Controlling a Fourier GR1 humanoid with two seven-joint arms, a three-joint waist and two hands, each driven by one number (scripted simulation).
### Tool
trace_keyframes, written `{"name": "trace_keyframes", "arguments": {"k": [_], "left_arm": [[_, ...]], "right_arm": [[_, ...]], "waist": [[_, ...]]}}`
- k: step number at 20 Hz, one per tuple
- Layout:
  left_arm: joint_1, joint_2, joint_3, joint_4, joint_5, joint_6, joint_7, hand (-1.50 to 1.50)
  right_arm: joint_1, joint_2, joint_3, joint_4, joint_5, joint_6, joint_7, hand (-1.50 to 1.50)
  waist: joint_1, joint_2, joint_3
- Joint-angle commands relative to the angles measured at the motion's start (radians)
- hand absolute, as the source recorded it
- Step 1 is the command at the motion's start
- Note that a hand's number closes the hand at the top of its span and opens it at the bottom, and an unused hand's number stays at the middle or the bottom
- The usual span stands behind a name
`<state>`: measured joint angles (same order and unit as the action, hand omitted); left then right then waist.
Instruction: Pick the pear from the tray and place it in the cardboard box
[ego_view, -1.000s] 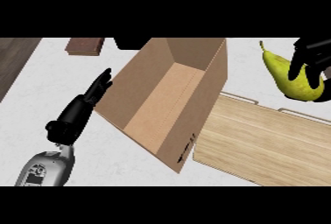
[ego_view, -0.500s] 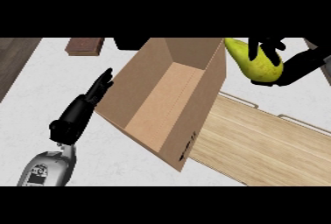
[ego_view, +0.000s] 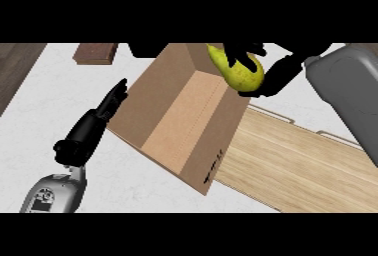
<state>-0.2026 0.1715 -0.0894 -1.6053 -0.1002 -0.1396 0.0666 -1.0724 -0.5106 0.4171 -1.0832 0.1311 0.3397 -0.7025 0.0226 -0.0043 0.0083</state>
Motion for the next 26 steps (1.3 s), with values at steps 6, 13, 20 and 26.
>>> {"name": "trace_keyframes", "arguments": {"k": [6, 13, 20, 26], "left_arm": [[0.024, -0.052, -0.036, 0.043, -0.007, -0.006, 0.016, 0.00], [-0.009, -0.032, -0.011, 0.041, 0.013, -0.042, 0.032, 0.00], [-0.004, -0.069, -0.028, 0.034, -0.004, -0.019, 0.033, 0.00], [0.019, -0.060, -0.042, 0.031, -0.022, -0.030, 0.022, 0.00]], "right_arm": [[-0.054, 0.196, 0.063, 0.206, 0.216, -0.159, -0.052, 1.50], [-0.045, 0.335, 0.106, 0.397, 0.242, -0.082, 0.047, -1.50], [-0.049, 0.391, 0.046, 0.505, 0.216, -0.027, -0.034, -1.50], [-0.059, 0.357, -0.168, 0.604, 0.009, 0.125, -0.060, -1.50]], "waist": [[0.000, 0.012, -0.009], [0.009, 0.017, -0.009], [0.012, 0.019, -0.008], [0.014, 0.024, -0.008]]}}
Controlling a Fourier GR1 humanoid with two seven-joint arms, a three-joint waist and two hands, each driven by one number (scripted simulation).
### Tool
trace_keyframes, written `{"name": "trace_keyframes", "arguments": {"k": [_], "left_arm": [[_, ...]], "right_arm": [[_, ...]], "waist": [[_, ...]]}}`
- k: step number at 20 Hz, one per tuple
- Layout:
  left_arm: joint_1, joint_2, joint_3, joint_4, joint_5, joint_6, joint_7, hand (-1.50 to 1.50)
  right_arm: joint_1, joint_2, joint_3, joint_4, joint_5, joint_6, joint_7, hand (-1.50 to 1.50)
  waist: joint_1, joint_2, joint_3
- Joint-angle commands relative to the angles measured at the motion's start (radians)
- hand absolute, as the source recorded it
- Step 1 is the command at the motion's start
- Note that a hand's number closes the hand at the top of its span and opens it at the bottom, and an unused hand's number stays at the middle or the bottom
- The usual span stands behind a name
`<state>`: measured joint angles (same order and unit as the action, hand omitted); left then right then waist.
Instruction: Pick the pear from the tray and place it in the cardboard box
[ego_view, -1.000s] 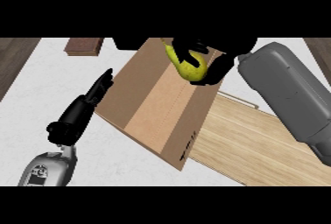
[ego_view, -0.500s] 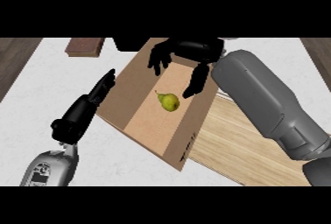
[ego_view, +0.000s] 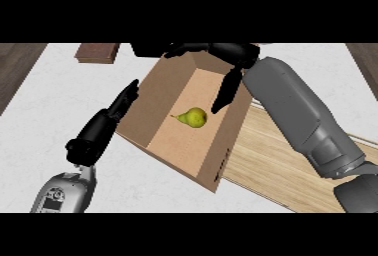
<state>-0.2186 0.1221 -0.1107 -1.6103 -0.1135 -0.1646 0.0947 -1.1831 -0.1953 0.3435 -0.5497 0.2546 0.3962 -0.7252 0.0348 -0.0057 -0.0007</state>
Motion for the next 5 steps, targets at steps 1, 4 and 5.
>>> {"name": "trace_keyframes", "arguments": {"k": [1, 4, 5], "left_arm": [[0.005, -0.037, -0.026, 0.041, -0.006, 0.011, 0.024, 0.00], [0.030, -0.020, -0.033, 0.006, -0.004, -0.008, 0.013, 0.00], [0.021, -0.029, -0.035, 0.030, -0.004, -0.006, 0.010, 0.00]], "right_arm": [[0.022, 0.058, -0.139, 0.095, -0.159, 0.088, -0.013, -1.50], [-0.028, 0.027, -0.222, 0.169, -0.245, 0.184, 0.029, -1.50], [-0.023, 0.031, -0.223, 0.194, -0.244, 0.185, 0.027, -1.50]], "waist": [[0.008, 0.032, 0.002], [0.031, 0.034, 0.002], [0.028, 0.037, 0.001]]}}
